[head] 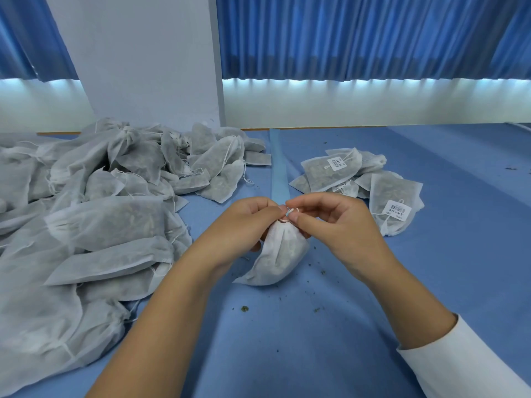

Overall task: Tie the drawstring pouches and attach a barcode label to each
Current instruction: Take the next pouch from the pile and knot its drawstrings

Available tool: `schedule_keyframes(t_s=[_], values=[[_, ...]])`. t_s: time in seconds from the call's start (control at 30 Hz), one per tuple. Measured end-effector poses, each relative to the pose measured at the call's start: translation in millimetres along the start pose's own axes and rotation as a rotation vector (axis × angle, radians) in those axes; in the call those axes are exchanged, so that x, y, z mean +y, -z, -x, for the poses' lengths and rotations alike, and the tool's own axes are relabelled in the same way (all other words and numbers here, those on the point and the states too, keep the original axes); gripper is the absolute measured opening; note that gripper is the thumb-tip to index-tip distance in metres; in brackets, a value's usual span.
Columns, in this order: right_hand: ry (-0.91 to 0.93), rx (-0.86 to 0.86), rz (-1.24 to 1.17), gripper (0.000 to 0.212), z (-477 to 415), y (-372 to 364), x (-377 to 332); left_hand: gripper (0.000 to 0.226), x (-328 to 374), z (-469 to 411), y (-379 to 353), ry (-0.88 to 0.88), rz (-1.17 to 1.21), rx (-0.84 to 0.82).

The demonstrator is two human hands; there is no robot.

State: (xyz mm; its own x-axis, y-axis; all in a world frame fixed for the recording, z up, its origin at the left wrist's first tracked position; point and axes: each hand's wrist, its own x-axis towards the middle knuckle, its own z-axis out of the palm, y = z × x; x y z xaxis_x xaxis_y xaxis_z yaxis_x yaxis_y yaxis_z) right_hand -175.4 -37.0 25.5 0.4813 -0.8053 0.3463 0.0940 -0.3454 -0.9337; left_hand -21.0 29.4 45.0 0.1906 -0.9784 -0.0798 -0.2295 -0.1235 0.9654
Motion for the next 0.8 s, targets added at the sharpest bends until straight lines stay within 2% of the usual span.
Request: schedule_keyframes(t_s=[0.13, 0.3, 0.37, 0.43, 0.63, 0.8], values=[[0.019, 0.019, 0.005, 0.011, 0.0, -0.5, -0.8, 0.02, -0.1, 0.4, 0.7, -0.02, 0.06, 0.005], [0.01, 0.05, -0.022, 0.009, -0.5, -0.1, 0.9, 0.027, 1.0, -0.6, 0.7, -0.014, 0.223, 0.013], [-0.01, 0.056, -0.069, 0.01, -1.3, 0.0, 0.4, 0.02, 1.0, -2.3, -0.3, 0.017, 0.274, 0.018], [-0.026, 0.061, -0.105, 0.012, -1.9, 0.2, -0.1, 0.007, -0.6, -2.9, -1.1, 0.025, 0.259, 0.01], [-0.012, 0.074, -0.09, 0.01, -1.2, 0.3, -1.4, 0.016, -3.3, 0.2, -3.6, -0.014, 0.232, -0.125], [0.047, 0.098, -0.059, 0.014, -0.2, -1.0, -3.0, 0.011, -3.9, -1.0, -6.4, -0.038, 0.215, -0.051]])
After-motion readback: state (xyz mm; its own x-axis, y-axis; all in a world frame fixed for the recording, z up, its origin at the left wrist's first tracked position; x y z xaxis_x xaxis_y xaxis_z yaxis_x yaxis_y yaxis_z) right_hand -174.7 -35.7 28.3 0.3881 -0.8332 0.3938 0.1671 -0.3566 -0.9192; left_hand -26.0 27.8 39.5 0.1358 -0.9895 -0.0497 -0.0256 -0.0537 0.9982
